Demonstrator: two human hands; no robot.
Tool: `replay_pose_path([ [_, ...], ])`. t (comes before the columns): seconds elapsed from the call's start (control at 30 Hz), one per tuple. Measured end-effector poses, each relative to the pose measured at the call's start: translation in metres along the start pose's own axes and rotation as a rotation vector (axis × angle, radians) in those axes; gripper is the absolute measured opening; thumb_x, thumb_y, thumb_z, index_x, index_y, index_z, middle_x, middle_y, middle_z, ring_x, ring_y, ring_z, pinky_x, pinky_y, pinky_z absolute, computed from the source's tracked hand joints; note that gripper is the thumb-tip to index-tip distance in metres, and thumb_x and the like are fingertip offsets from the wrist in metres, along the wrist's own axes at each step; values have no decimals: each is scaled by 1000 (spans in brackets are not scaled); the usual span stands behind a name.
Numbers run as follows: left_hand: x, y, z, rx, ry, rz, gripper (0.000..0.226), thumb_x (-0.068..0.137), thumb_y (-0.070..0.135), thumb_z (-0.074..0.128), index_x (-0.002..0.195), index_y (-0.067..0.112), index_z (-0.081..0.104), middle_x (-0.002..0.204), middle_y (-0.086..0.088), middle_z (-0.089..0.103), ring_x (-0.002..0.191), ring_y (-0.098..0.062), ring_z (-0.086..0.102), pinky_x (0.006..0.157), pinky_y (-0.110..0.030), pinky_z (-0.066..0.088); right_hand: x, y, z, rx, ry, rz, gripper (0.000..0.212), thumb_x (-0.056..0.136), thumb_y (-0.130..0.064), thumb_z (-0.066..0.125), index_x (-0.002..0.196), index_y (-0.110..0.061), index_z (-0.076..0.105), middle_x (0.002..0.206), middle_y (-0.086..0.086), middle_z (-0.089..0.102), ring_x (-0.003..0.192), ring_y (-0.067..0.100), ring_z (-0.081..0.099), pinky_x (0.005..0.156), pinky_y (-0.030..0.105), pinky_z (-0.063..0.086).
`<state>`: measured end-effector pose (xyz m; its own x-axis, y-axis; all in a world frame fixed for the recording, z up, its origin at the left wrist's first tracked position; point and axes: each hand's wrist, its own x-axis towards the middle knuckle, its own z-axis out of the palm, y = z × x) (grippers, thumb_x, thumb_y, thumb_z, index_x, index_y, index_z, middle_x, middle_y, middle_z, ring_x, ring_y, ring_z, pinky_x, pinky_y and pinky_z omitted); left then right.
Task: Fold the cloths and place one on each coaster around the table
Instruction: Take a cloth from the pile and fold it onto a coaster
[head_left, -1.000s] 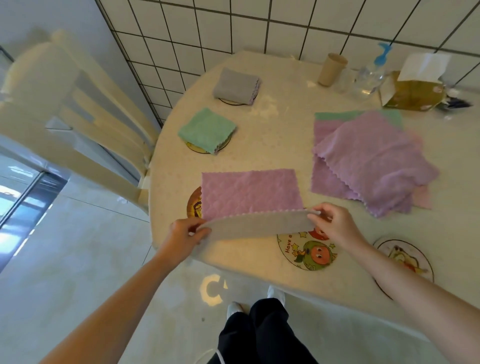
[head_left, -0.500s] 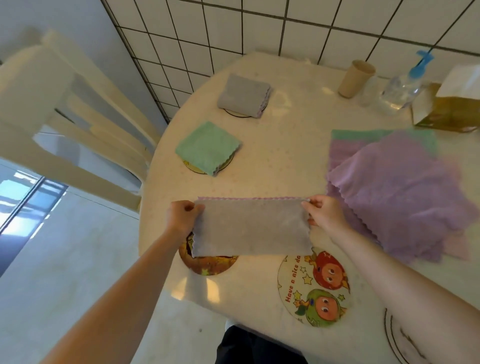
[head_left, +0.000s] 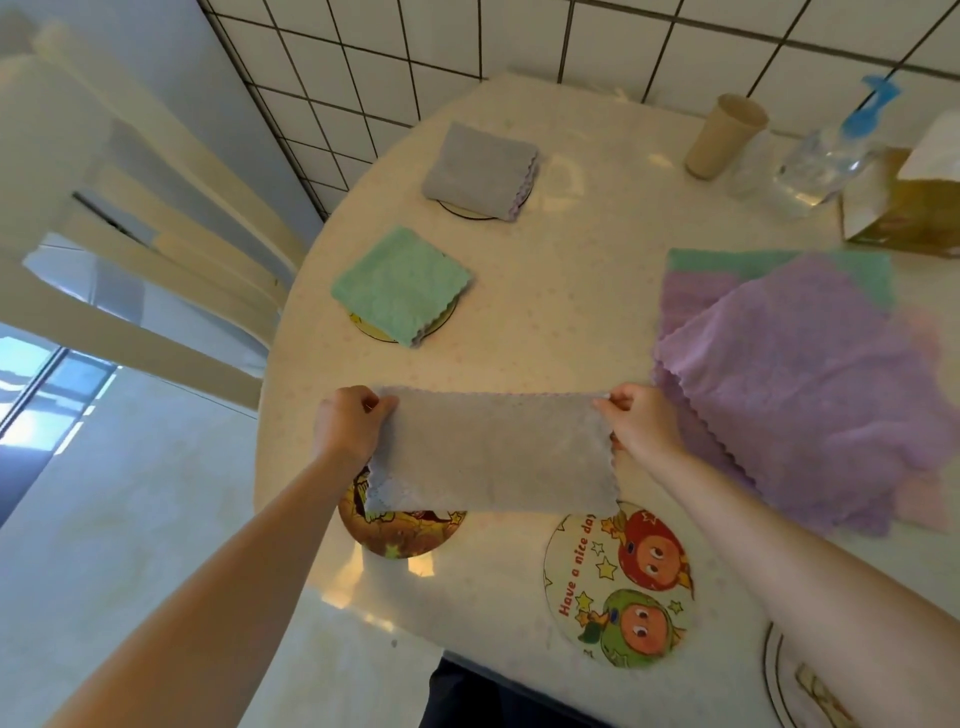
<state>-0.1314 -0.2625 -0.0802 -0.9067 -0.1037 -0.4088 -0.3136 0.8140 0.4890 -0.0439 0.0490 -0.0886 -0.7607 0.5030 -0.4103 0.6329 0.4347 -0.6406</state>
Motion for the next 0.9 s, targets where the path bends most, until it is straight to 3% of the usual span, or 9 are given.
replay_pose_path([
  [0.1,1,-1,3,85,26,13,31,91,37,59,81,8,65,80,-14,65,67,-28,58,58,-33,46,0,-1,-3,-147,-2,-82,16,86,-26,65,88,-9,64,85,7,70,79,22,65,72,37,54],
  [0.17,-6,-3,4,141,132,31,28,91,35,57,94,9,63,96,-14,64,84,-30,57,69,-37,47,-6,-6,-6,-135,8,-109,20,88,-27,63,96,-9,61,92,6,68,79,19,63,70,37,55],
  [0.27,-39,-4,16,249,346,310,31,93,24,52,119,7,57,119,-14,56,110,-32,47,91,-42,42,-33,-10,-10,-356,110,-297,35,94,-30,51,119,-7,53,117,8,57,96,16,56,78,29,49],
  [0.37,-95,-9,45,245,148,706,42,94,23,46,133,8,50,138,-11,49,131,-29,39,108,-45,36,-81,-1,4,-610,67,-731,40,94,-21,45,130,-5,50,131,12,54,120,26,52,101,39,44],
  [0.43,-123,-20,67,378,-31,811,51,99,35,37,146,14,34,155,-4,28,146,-24,17,118,-43,20,-107,16,24,-734,-23,-934,43,92,-20,38,130,-8,54,133,8,56,124,26,52,103,38,40],
  [0.5,-137,-36,81,523,-91,801,58,101,45,30,151,18,19,160,1,10,148,-20,0,118,-42,9,-124,28,35,-846,-136,-962,50,91,-21,29,135,-10,49,141,4,49,132,23,44,107,39,32],
  [0.63,-135,-60,77,642,-95,740,61,99,52,25,152,24,12,160,5,6,147,-21,-3,117,-44,2,-126,55,31,-922,-235,-907,71,81,2,26,150,-13,16,157,3,10,146,23,6,114,40,5],
  [0.83,-133,-96,49,590,-72,586,65,97,59,22,151,31,1,159,10,-3,146,-15,-13,117,-40,-10,-126,69,7,-921,-167,-799,70,75,6,43,143,-9,35,151,6,35,140,25,30,110,40,32],
  [0.9,-133,-103,38,574,-89,553,67,95,62,16,151,31,-4,159,10,-9,145,-14,-18,117,-39,-12,-126,70,-1,-929,-182,-781,71,72,7,59,139,-7,42,145,9,44,134,27,40,105,42,41],
])
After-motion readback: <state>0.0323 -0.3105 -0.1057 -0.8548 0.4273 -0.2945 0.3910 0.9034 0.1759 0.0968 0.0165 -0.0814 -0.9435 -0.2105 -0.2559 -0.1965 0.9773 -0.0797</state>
